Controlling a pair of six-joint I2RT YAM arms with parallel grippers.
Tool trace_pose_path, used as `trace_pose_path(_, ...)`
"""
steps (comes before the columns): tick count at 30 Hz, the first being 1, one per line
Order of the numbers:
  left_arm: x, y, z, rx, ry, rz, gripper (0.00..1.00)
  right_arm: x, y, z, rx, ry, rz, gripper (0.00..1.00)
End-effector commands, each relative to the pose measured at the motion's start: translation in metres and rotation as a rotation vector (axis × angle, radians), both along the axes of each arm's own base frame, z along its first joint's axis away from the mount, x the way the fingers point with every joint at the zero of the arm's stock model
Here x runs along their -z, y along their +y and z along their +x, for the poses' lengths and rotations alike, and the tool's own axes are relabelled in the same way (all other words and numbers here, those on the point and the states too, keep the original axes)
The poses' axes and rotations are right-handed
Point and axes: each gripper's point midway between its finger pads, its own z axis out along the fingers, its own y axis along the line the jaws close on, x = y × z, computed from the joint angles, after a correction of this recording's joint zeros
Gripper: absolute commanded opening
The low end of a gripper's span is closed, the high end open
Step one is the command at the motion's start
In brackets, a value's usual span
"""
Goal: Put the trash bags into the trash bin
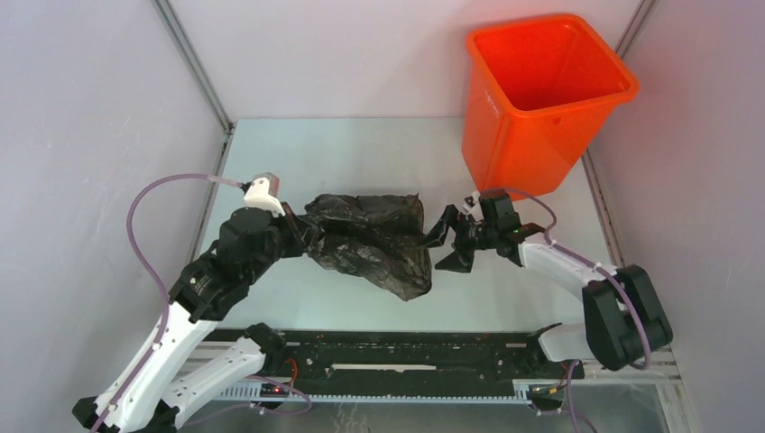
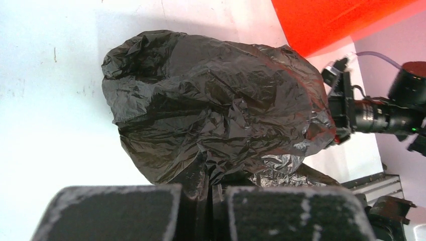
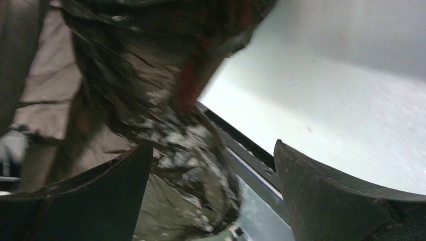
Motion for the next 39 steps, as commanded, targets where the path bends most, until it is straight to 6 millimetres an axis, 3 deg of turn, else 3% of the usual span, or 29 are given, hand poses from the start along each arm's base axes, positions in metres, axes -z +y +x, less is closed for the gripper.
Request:
trace_pose_path(1, -0.006, -0.004, -0.004, 0.036, -0.016, -0.025, 0.0, -0.031, 0.031, 0.033, 0.052, -0.039, 0.198, 0.99)
trace_pose_path(6, -0.007, -0.003, -0.007, 0.051, -0.015, -0.01, 0.0, -0.041, 0.059, 0.028, 0.01, -0.048, 0.314, 0.98)
trace_pose_path(13, -0.008, -0.002, -0.009, 0.047, -0.02, -0.029, 0.0, -0.009, 0.085, 0.018, 0.073, 0.028, 0.361, 0.97)
trace_pose_path(23, -0.01, 0.001, -0.016, 0.038, -0.021, -0.064, 0.0, 0.021, 0.082, 0.016, 0.101, -0.007, 0.342, 0.98)
trace_pose_path(27, -0.009, 0.004, -0.02, 0.035, -0.012, -0.062, 0.0, 0.011, 0.097, 0.024, 0.099, -0.052, 0.417, 0.94)
trace_pose_path(33, -0.009, 0.002, -0.023, 0.045, -0.002, -0.07, 0.0, 0.029, 0.108, 0.026, 0.147, -0.061, 0.388, 0.94)
trace_pose_path(36, -0.009, 0.004, -0.026, 0.048, -0.002, -0.069, 0.0, 0.024, 0.114, 0.031, 0.151, -0.099, 0.387, 0.89)
trace_pose_path(39, -0.008, 0.008, -0.028, 0.041, -0.002, -0.063, 0.0, 0.011, 0.116, 0.036, 0.154, -0.129, 0.406, 0.71)
